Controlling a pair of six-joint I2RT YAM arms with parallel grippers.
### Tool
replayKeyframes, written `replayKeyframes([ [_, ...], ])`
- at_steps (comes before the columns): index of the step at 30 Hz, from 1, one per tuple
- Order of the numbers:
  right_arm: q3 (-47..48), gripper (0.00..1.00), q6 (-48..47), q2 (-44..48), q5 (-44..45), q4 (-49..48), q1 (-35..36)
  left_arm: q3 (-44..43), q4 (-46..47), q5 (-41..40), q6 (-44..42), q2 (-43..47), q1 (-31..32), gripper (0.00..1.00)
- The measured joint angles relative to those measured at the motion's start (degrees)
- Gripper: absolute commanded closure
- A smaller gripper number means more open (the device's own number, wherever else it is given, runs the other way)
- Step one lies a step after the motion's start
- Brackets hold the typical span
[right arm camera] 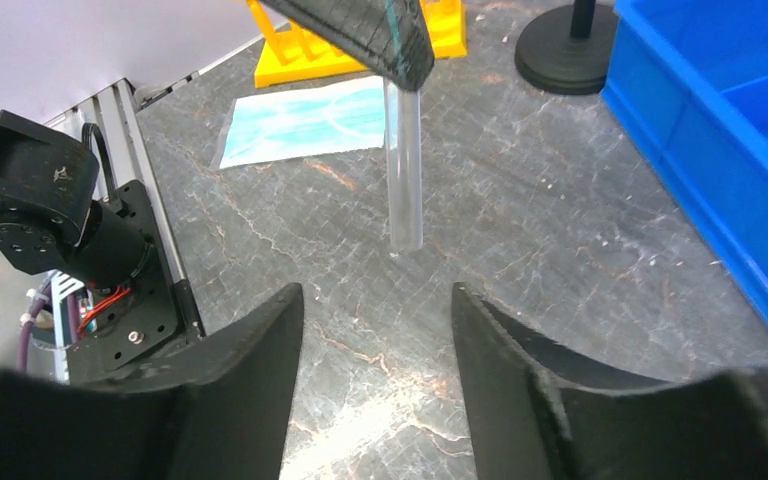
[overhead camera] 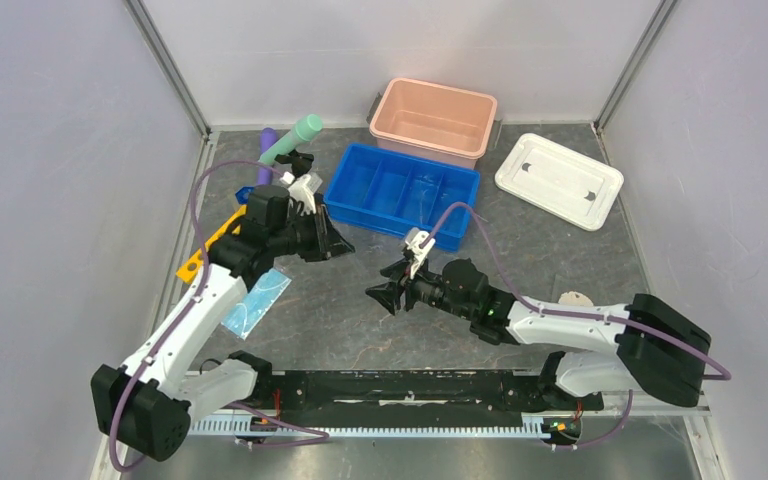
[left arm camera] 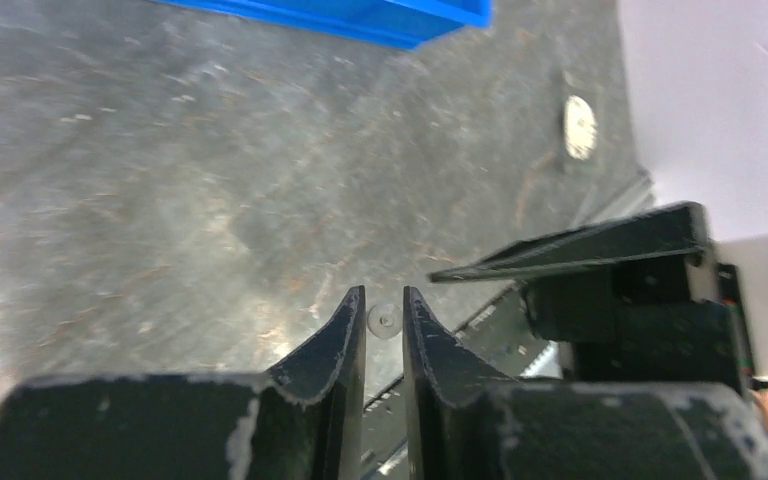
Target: Organize the chemistry lab equipment
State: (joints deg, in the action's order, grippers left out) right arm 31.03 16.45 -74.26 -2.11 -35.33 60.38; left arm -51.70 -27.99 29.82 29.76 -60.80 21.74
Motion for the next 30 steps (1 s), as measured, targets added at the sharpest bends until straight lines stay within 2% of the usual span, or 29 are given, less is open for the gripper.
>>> replayKeyframes([
  [6, -2.7, 0.02, -0.2, 6.5, 2.5, 0.3, 0.0, -3.3, -5.7, -17.5, -3.9, 2.9, 0.0, 0.84],
  [11, -6.0, 0.02, -1.6, 12.5, 5.7, 0.8, 0.0, -3.7, -7.2, -33.5, -6.2, 5.1, 0.0, 0.82],
  [18, -8.7, 0.02, -3.1, 16.9, 9.2, 2.5, 0.0, -3.3, -7.0, -48.9, -8.7, 7.1, -1.6, 0.80],
  [23, -9.4, 0.02, -3.3, 17.9, 10.0, 3.1, 0.0, -1.7, -5.2, -53.5, -10.0, 7.7, -6.7, 0.80],
  [30, -10.0, 0.02, -3.5, 19.1, 10.2, 3.3, 0.0, -0.4, -2.0, -55.1, -10.8, 6.0, -13.4, 0.79],
])
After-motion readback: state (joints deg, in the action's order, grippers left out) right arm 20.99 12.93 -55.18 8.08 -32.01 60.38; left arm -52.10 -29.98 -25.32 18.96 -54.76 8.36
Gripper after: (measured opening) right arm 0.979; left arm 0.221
